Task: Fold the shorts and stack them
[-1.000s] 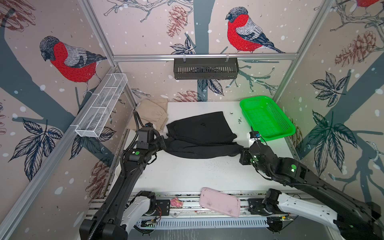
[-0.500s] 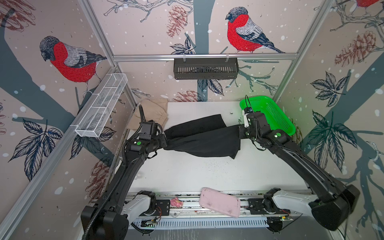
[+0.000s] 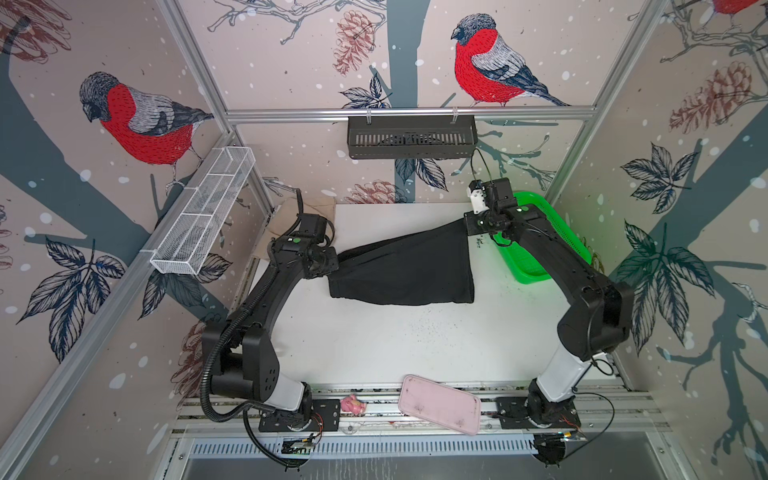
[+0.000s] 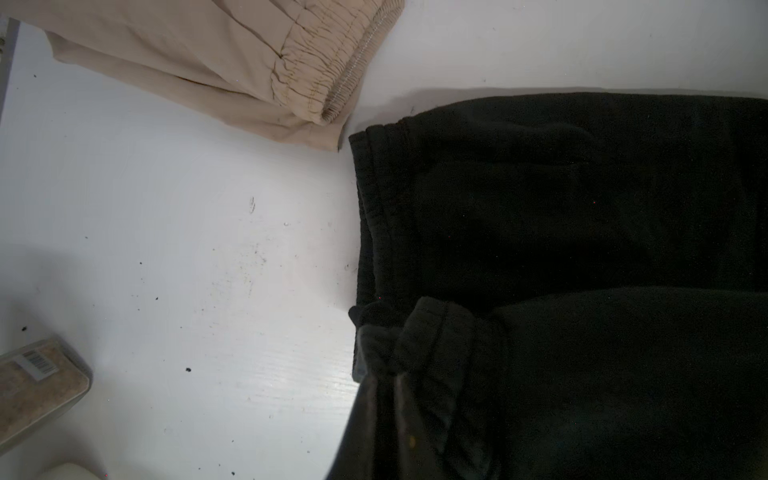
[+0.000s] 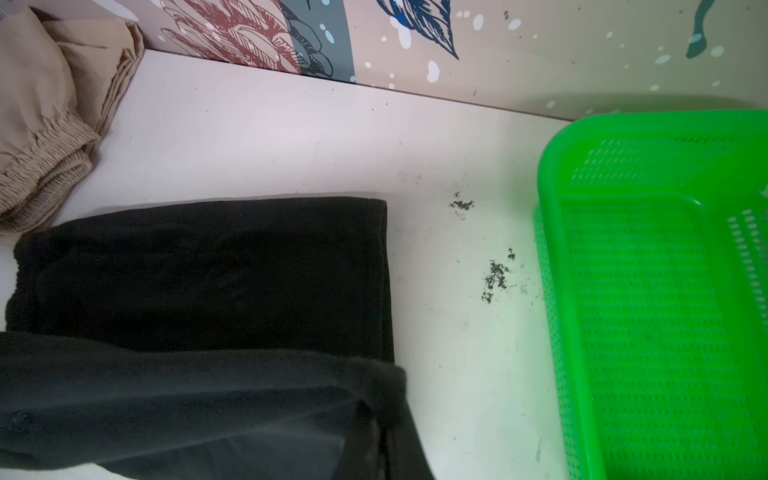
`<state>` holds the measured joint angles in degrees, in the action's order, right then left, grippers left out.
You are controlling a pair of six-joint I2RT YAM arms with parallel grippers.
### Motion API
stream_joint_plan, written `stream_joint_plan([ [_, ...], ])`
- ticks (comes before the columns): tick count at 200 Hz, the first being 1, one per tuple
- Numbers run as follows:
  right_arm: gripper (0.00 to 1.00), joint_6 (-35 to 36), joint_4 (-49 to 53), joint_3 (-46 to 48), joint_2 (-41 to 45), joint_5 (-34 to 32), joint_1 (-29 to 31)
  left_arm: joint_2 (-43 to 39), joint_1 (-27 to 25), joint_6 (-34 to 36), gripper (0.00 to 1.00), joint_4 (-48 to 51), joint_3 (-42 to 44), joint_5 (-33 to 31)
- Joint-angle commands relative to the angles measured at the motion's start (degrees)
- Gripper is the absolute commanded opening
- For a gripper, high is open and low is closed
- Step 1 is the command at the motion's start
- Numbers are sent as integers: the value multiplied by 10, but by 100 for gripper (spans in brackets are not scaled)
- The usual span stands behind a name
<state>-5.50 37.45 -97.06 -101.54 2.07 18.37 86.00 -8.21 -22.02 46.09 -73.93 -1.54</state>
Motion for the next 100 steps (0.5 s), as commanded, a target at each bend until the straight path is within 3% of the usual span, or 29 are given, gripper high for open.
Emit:
stream_joint_plan([
  [1, 0, 29, 12, 2, 6, -16, -2, -6, 4, 13, 0, 38, -11, -42],
  [49, 0, 7, 24, 70, 108, -21, 5, -52, 4, 15, 0, 70, 4, -46],
  [81, 0, -9, 26, 147, 219, -45, 50, -137, -1, 8, 0, 62, 49, 18],
  [100, 0, -24, 24, 184, 293, -68, 82, -201, -19, -4, 0, 62, 81, 19],
])
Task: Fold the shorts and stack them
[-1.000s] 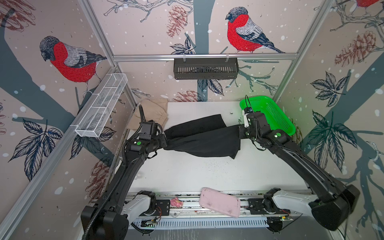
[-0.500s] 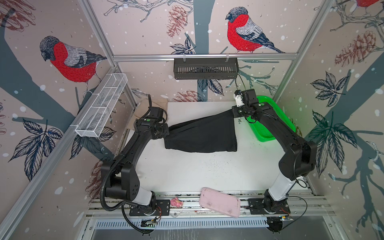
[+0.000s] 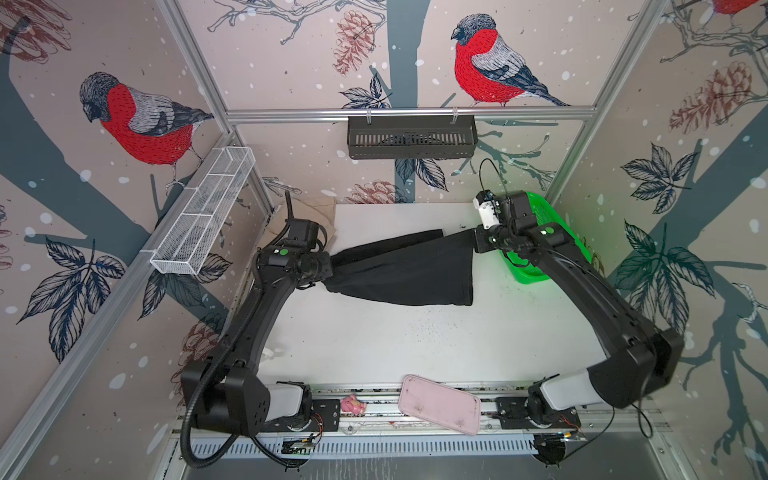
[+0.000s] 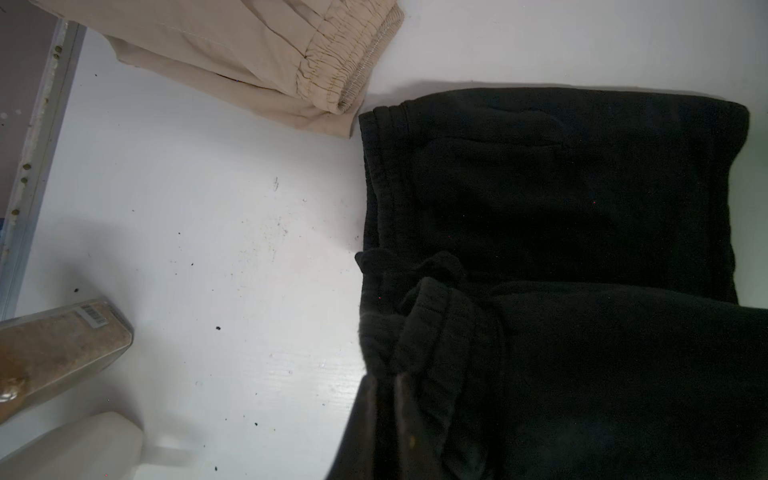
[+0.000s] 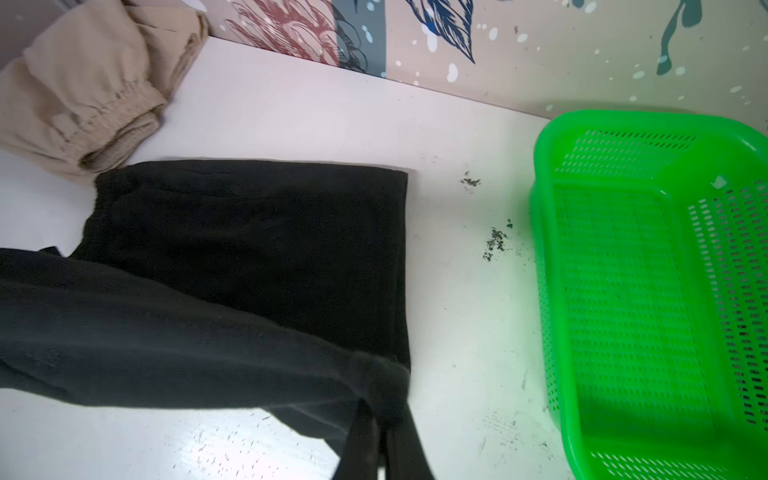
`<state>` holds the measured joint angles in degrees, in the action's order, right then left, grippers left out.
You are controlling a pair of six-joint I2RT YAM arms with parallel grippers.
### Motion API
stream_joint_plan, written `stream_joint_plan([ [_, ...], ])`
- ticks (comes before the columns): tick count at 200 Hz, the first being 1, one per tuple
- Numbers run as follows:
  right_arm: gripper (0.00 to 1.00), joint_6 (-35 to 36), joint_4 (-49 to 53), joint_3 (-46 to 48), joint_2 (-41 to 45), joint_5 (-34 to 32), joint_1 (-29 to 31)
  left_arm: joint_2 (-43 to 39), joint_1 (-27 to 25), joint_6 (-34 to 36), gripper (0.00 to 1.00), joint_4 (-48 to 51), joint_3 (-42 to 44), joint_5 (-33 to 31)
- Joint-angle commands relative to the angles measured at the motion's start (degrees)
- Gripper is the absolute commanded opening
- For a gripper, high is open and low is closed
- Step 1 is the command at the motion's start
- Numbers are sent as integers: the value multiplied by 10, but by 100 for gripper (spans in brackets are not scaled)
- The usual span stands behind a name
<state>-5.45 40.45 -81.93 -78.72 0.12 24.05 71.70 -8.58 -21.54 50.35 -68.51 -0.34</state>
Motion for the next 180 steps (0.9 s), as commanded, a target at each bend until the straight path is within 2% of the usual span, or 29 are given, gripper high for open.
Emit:
stream_joint_plan([
  [1, 0, -24, -6, 35, 66, -50, 27, -62, -16, -9, 0, 19, 29, 6],
  [30, 0, -42, 16, 52, 158, -87, 77, -136, -35, -26, 0, 37, 55, -3],
  [62, 0, -24, 11, 53, 150, -113, 70, -158, -37, -28, 0, 37, 59, -20],
  [91, 0, 1, -41, 42, 73, -36, 8, -120, -23, -15, 0, -1, 79, -32],
  [108, 0, 16, -58, 10, -3, -17, -17, -82, 1, -6, 0, -21, 82, -8],
  [127, 0, 35, -69, -37, -82, 6, -37, -35, 12, 1, 0, -25, 74, -28],
  [147, 0, 54, -51, -118, -173, 23, -52, 19, 26, 9, 0, -19, 61, -53],
  [180, 0, 74, 32, -289, -340, 48, -73, 98, 56, 30, 0, -42, 42, -26],
])
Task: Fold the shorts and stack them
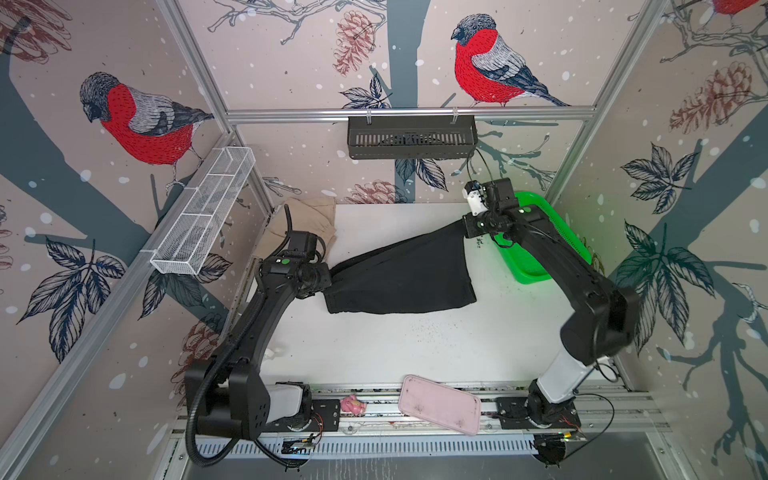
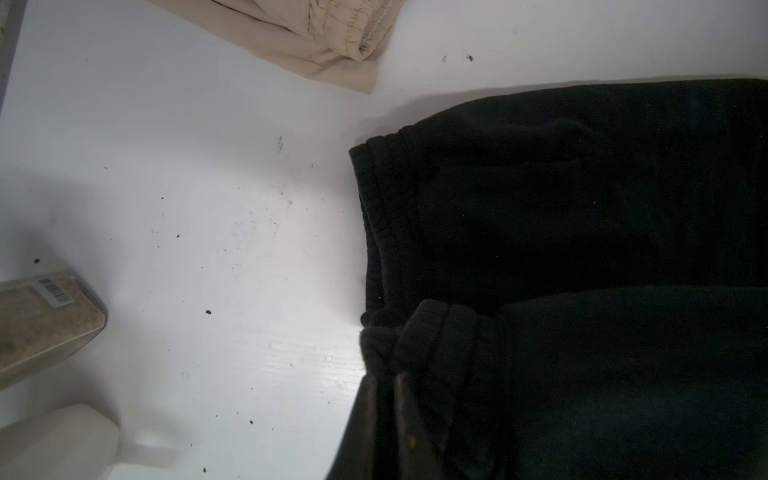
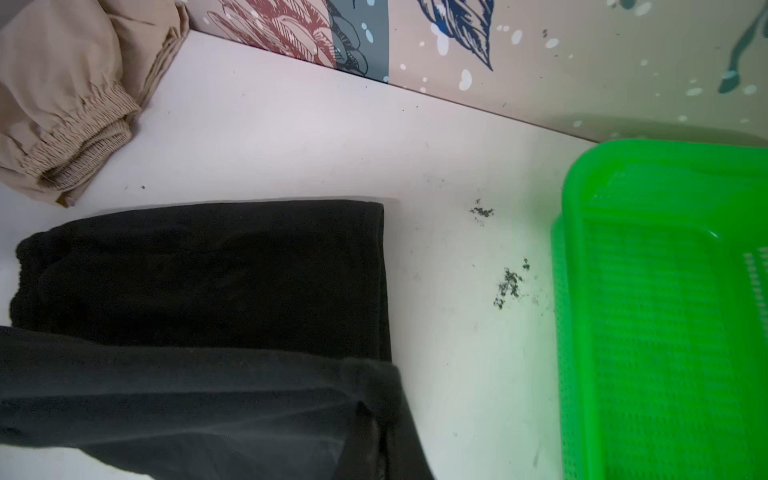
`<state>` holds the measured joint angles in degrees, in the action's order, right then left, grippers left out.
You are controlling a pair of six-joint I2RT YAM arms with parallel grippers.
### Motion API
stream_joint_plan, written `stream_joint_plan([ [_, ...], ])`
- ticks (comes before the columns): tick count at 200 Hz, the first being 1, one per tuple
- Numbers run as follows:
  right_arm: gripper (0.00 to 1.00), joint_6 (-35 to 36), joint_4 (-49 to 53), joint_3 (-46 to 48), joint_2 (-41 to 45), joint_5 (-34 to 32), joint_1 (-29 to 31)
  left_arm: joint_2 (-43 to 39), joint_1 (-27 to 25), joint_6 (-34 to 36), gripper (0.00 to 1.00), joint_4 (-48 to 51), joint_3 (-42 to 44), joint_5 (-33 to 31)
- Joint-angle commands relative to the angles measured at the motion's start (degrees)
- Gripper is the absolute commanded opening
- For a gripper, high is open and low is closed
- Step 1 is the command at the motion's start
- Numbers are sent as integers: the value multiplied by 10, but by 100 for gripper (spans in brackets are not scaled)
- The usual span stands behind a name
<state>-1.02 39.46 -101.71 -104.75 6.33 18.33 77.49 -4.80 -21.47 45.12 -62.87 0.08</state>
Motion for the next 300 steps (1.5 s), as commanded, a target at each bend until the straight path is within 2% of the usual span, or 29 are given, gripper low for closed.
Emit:
stream_joint_plan([
  [1, 0, 30, 43, -96, -84, -14, -16, 43, 19, 30, 0, 10, -15, -30],
  [51, 0, 37, 88, -248, -238, 20, -30, 175, 29, 39, 0, 19, -85, -26],
  [110, 1, 27, 44, -271, -304, 40, -38, 259, 35, 40, 0, -1, -134, -24],
  [118, 5, 25, 36, -271, -310, 45, -39, 268, 36, 40, 0, -4, -139, -24],
  [125, 17, 23, 29, -271, -313, 49, -41, 275, 37, 39, 0, -8, -143, -24],
  [132, 36, 20, 21, -271, -317, 53, -40, 280, 38, 37, 17, -11, -147, -25],
  [136, 42, 18, 17, -271, -318, 57, -40, 282, 38, 37, 30, -13, -148, -25],
  [151, 60, 10, 0, -267, -321, 72, -39, 281, 39, 32, 70, -17, -157, -29],
  [162, 67, 5, -11, -266, -319, 89, -39, 275, 40, 31, 94, -14, -171, -30],
  [165, 69, 4, -13, -266, -318, 93, -39, 273, 41, 31, 96, -12, -175, -31],
  [189, 78, -6, -37, -251, -293, 111, -39, 253, 46, 30, 97, -4, -209, -31],
  [236, 88, -27, -79, -177, -211, 116, -39, 190, 83, 21, 97, -10, -214, 0],
  [246, 88, -33, -78, -157, -192, 115, -37, 178, 83, 35, 97, -7, -214, 39],
  [253, 86, -44, -83, -134, -175, 117, -35, 168, 80, 42, 97, -13, -206, 77],
  [260, 80, -57, -96, -99, -154, 123, -32, 154, 71, 42, 97, -31, -189, 117],
  [277, 71, -80, -137, 24, -90, 115, -16, 112, 36, 26, 96, -107, -126, 206],
  [300, 62, -100, -175, 167, -11, 85, 15, 68, -10, -17, 92, -249, -17, 248],
])
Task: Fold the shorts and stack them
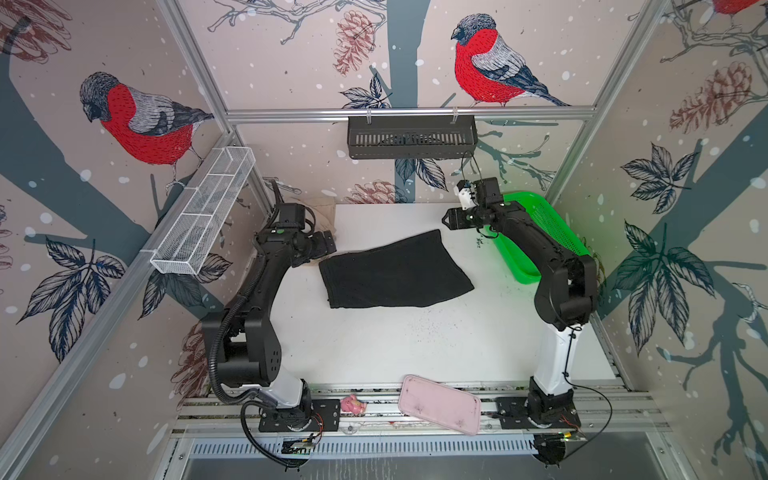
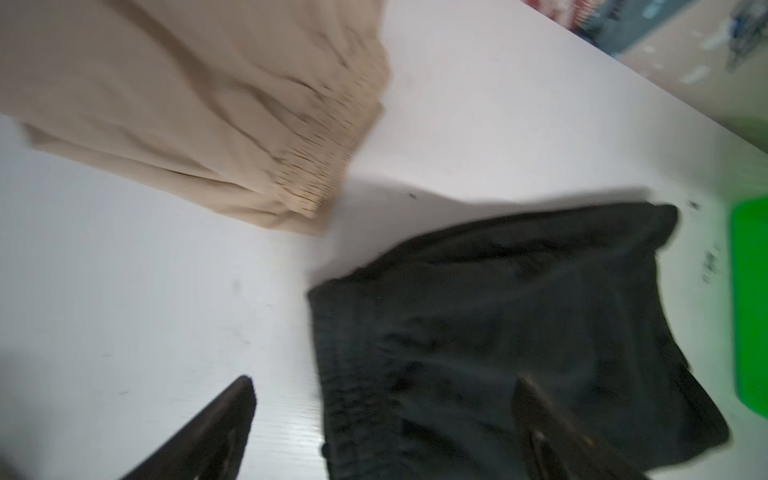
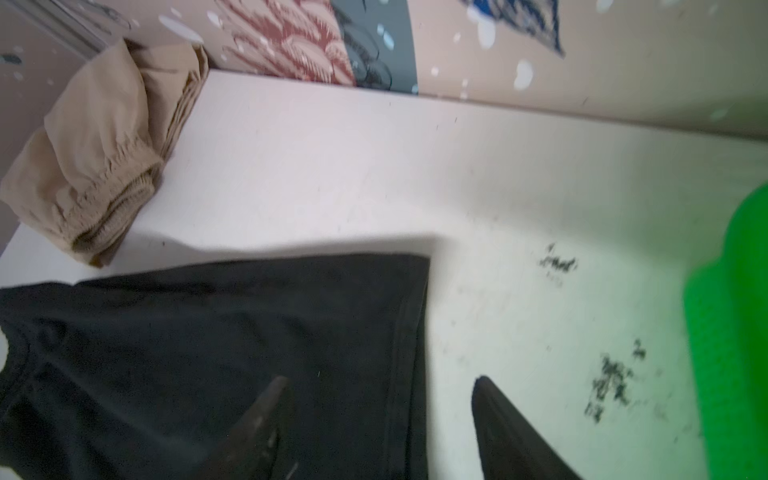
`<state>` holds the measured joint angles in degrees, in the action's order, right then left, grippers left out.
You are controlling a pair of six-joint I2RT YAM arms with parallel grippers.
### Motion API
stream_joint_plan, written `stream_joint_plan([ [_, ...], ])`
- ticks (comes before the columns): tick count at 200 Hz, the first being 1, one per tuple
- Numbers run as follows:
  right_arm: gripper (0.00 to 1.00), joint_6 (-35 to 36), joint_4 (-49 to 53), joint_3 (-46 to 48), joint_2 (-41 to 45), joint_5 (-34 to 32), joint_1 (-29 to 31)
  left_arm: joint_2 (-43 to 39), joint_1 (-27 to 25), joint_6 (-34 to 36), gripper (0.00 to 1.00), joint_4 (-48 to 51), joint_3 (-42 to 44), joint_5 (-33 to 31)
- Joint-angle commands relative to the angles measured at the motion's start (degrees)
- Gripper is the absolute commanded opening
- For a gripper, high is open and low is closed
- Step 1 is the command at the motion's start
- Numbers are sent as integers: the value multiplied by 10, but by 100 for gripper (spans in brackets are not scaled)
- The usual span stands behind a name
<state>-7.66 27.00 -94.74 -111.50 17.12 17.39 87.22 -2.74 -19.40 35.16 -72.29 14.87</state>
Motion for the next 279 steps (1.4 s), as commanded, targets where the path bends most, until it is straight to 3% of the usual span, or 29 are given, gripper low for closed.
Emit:
stream_joint_plan([
  [1, 61, -34, -52, 103, 59, -24, 25, -30, -31, -41, 92, -155, 81, 101],
  [32, 28, -68, -102, 261, 128, -37, 43, -32, -37, -68, 90, -262, 169, 110],
  [59, 19, -91, -140, 374, 179, -58, 47, -18, -38, -48, 93, -279, 205, 51],
  [82, 18, -113, -186, 456, 208, -62, 47, -2, -38, -56, 96, -303, 235, 14],
  [134, 19, -141, -224, 543, 225, -65, 23, 80, -37, -50, 96, -342, 226, 26],
  [155, 25, -132, -196, 530, 254, -61, 21, 104, -38, -34, 96, -319, 191, 67],
  [183, 35, -122, -167, 477, 299, -62, 33, 72, -38, -20, 97, -264, 154, 127],
  [213, 40, -118, -175, 414, 278, -64, 51, 27, -38, -11, 97, -163, 106, 94],
  [235, 37, -128, -226, 398, 233, -60, 53, 21, -39, -11, 97, -185, 108, 95],
  [279, 17, -134, -276, 404, 153, -40, 49, 51, -43, -26, 97, -332, 129, 137],
])
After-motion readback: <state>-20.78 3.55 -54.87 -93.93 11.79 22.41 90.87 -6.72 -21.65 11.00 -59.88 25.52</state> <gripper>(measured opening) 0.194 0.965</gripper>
